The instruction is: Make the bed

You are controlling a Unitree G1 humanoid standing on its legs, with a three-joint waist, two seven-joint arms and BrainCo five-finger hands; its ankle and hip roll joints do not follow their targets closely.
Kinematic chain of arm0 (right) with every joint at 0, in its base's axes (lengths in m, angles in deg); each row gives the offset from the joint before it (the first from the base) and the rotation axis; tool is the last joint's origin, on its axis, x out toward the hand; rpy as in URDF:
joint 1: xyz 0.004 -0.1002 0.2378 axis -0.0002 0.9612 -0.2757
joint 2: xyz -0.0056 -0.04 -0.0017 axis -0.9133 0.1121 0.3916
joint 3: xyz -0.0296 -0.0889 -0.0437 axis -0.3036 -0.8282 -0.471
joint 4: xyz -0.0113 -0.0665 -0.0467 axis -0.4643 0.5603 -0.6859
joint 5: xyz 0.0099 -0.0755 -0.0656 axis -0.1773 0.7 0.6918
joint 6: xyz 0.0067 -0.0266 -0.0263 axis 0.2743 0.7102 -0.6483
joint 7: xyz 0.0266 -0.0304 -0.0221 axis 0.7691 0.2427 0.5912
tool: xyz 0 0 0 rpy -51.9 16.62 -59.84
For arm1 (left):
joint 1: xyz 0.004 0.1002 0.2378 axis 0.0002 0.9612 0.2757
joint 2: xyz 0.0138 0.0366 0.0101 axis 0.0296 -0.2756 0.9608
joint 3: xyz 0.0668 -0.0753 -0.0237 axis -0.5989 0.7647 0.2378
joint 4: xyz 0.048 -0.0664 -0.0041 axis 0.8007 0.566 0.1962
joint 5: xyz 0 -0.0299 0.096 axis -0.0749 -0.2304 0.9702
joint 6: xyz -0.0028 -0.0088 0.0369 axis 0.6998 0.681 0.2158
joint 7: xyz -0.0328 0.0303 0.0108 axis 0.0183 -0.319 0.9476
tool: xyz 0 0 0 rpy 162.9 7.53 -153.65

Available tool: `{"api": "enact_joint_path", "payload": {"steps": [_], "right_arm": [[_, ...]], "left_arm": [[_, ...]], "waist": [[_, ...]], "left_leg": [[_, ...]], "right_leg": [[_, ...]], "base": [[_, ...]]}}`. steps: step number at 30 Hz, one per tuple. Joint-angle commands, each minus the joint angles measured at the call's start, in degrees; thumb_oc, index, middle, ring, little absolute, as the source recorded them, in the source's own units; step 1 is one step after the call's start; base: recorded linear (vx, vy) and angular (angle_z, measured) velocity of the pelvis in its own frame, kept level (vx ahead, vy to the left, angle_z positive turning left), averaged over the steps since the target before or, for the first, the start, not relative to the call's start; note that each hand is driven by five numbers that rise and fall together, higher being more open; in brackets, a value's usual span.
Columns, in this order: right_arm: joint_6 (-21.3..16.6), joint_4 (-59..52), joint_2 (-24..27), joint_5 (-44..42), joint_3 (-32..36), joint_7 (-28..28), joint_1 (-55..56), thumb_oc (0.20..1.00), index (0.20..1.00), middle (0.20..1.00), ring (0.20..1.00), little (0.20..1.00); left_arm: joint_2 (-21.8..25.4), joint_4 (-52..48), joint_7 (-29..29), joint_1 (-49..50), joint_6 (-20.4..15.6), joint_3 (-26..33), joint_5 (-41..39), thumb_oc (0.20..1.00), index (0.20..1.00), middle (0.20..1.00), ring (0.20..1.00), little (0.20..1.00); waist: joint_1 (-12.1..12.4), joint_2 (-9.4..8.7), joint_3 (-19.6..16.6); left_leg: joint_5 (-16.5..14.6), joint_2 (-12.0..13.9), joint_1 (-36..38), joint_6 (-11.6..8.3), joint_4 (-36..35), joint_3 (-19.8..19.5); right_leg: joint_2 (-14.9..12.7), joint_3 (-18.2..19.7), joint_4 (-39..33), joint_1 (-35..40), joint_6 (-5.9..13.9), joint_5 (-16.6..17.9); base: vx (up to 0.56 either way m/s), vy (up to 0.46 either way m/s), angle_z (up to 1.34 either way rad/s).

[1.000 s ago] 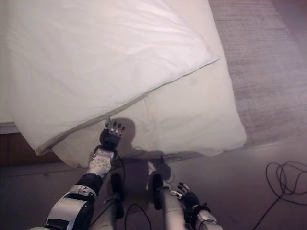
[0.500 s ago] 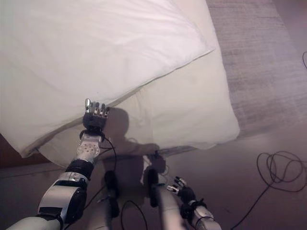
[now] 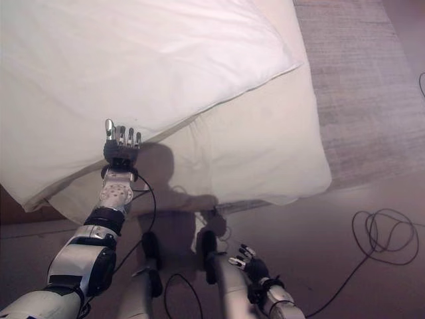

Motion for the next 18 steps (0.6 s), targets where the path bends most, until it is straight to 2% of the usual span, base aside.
{"api": "enact_joint_path", "payload": {"steps": [1, 3, 4, 8, 14, 18], "right_arm": [[-1.5, -3.1, 1.8, -2.0, -1.1, -0.9, 3.4, 1.000, 1.000, 1.000, 1.000, 1.000], [-1.4, -3.3, 1.9, -2.2, -1.1, -1.3, 3.3, 1.000, 1.000, 1.000, 1.000, 1.000], [-1.4, -3.6, 2.2, -2.7, -1.0, -2.0, 2.9, 1.000, 1.000, 1.000, 1.000, 1.000], [-1.7, -4.9, 2.7, -3.6, -0.3, -3.0, 2.9, 1.000, 1.000, 1.000, 1.000, 1.000], [-2.1, -6.5, 3.1, -3.9, 0.6, -3.9, 2.5, 1.000, 1.000, 1.000, 1.000, 1.000], [-2.2, -7.4, 3.4, -3.8, 0.5, -3.9, 2.4, 1.000, 1.000, 1.000, 1.000, 1.000]], "left_arm": [[-1.2, 1.2, -4.9, -2.9, -3.4, -0.8, 1.4, 1.000, 1.000, 1.000, 1.000, 1.000], [-1.8, 1.5, -7.1, -3.4, -3.7, -0.9, 1.5, 1.000, 1.000, 1.000, 1.000, 1.000], [-2.5, 1.6, -11.1, -4.0, -4.4, -1.2, 2.1, 1.000, 1.000, 1.000, 1.000, 1.000], [-4.8, -3.9, -16.7, -2.3, -6.4, -1.8, 3.8, 1.000, 1.000, 1.000, 1.000, 1.000], [-8.3, -14.4, -20.4, 4.2, -8.1, -3.0, 6.1, 1.000, 1.000, 1.000, 1.000, 1.000], [-9.2, -17.4, -21.9, 7.3, -8.4, -2.7, 6.3, 1.000, 1.000, 1.000, 1.000, 1.000]], "waist": [[-0.2, 2.12, -2.6], [-0.2, 2.24, -2.4], [0.1, 2.69, -2.0], [1.0, 3.53, -0.8], [2.4, 4.12, 1.1], [3.0, 4.19, 2.1]], "left_leg": [[-5.3, 0.1, -1.7, 0.97, 4.5, 1.2], [-5.3, 0.1, -1.7, 0.96, 4.5, 1.2], [-5.1, 0.0, -1.7, 1.03, 4.4, 1.1], [-4.8, -0.6, -1.3, 1.23, 4.1, 0.9], [-4.3, -1.3, -0.7, 1.62, 3.3, 0.7], [-4.0, -1.7, -0.1, 1.79, 2.7, 0.7]], "right_leg": [[-1.4, 0.4, -8.7, -1.2, 6.72, 8.8], [-1.5, 0.4, -8.7, -1.1, 6.74, 8.8], [-1.6, 0.3, -8.7, -1.0, 6.77, 8.8], [-2.0, 0.1, -8.8, -0.5, 6.82, 8.8], [-2.3, -0.4, -9.0, 0.3, 6.73, 8.7], [-2.4, -0.5, -9.4, 0.8, 6.78, 8.8]], "base": [[-0.07, -0.006, 0.02], [0.00, 0.000, 0.00], [0.00, -0.002, 0.04], [-0.01, 0.000, 0.05], [0.00, -0.005, 0.03], [-0.01, 0.000, 0.06]]}}
